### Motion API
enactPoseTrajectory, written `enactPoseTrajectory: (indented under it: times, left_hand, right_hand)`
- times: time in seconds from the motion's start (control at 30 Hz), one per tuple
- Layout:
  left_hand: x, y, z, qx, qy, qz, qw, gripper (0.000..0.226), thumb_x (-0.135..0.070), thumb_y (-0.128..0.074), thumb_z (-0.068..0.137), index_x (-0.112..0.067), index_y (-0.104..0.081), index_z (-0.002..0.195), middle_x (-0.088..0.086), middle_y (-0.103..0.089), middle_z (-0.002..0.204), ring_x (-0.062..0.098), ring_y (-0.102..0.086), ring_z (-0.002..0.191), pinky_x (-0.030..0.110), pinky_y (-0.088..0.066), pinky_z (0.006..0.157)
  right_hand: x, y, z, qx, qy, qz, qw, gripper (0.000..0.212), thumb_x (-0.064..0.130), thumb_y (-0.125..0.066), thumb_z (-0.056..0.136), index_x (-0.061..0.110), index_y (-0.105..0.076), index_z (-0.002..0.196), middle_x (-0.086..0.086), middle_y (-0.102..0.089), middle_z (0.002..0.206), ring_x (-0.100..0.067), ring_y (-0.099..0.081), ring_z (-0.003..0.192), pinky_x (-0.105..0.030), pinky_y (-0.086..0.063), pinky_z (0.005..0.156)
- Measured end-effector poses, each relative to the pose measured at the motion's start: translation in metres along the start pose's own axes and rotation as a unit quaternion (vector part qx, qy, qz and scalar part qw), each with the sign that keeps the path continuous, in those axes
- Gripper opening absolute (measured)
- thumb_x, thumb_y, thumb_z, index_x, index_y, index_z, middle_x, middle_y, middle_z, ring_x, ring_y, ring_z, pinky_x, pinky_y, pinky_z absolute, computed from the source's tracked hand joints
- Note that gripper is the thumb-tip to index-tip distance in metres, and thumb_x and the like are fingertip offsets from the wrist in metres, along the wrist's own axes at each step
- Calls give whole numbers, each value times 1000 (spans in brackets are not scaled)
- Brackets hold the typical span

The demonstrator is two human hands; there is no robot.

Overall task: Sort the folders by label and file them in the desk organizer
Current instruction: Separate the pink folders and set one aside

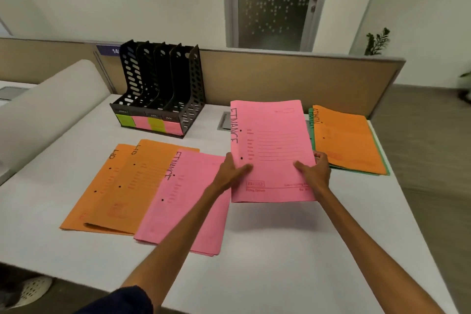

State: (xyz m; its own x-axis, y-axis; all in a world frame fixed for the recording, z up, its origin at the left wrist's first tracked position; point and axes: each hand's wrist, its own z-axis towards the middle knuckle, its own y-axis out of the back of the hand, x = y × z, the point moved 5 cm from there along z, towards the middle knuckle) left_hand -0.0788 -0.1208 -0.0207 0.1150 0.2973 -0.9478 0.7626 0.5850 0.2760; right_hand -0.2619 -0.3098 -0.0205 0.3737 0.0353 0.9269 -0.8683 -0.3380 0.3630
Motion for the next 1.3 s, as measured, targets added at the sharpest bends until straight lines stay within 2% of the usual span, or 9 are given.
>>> enactPoseTrajectory:
  times: [0.23,0.33,0.53,0.6,0.73,0.83,0.93,1.2,1.3]
  left_hand:
    - [-19,-56,19,-10,-13,-42,999,52,-18,-71,87,-8,-45,131,13,-64,123,29,-68,102,46,-60,81]
    - [-24,-74,22,-5,-21,-37,999,50,-19,-72,87,-9,-46,129,13,-65,120,27,-69,98,46,-61,79]
    - [-19,-105,16,16,10,-17,1000,42,-21,-71,88,-13,-41,117,14,-62,123,29,-67,101,43,-60,81]
    - [-15,-117,9,42,21,-8,999,44,-22,-68,89,-10,-38,120,15,-59,127,32,-65,107,48,-58,86]
    - [4,-153,-19,156,31,-19,987,47,-20,-55,97,-6,-31,135,18,-52,138,35,-59,119,58,-51,94]
    - [23,-179,-41,200,81,-4,976,49,-26,-48,101,-5,-28,140,16,-52,137,37,-59,119,64,-51,87]
    - [30,-202,-57,220,104,23,970,49,-29,-50,100,-4,-33,139,18,-55,134,38,-60,117,65,-52,84]
    - [33,-242,-78,191,101,143,966,48,-32,-62,94,-3,-49,129,15,-62,126,36,-64,109,52,-58,79]
    - [32,-256,-84,164,79,188,965,45,-31,-67,90,-4,-53,123,13,-63,125,34,-64,109,49,-57,85]
  right_hand:
    - [-20,50,21,-38,-19,16,999,64,23,-82,75,11,-47,127,-11,-62,122,-30,-61,108,-42,-51,92]
    - [-32,65,27,-47,-31,16,998,64,24,-82,74,12,-47,126,-11,-63,122,-30,-62,107,-43,-52,92]
    - [-59,89,23,-58,-58,8,997,63,26,-82,74,13,-48,125,-11,-64,121,-31,-63,105,-47,-53,92]
    - [-69,100,18,-60,-63,-9,996,61,27,-81,74,14,-47,124,-10,-65,120,-31,-63,105,-47,-53,91]
    - [-100,129,0,-65,-83,-59,993,62,30,-80,75,16,-47,125,-10,-63,121,-31,-63,104,-45,-53,89]
    - [-126,152,-20,-75,-99,-84,989,63,33,-81,74,17,-48,125,-11,-64,120,-32,-63,103,-45,-54,86]
    - [-147,173,-40,-94,-113,-95,985,63,33,-82,73,17,-50,124,-11,-66,118,-31,-64,102,-43,-54,85]
    - [-178,218,-70,-139,-146,-108,973,62,29,-82,72,17,-52,124,-10,-65,118,-32,-62,107,-39,-48,88]
    - [-184,231,-74,-144,-144,-122,972,59,27,-81,72,13,-53,123,-9,-63,120,-31,-60,108,-41,-50,89]
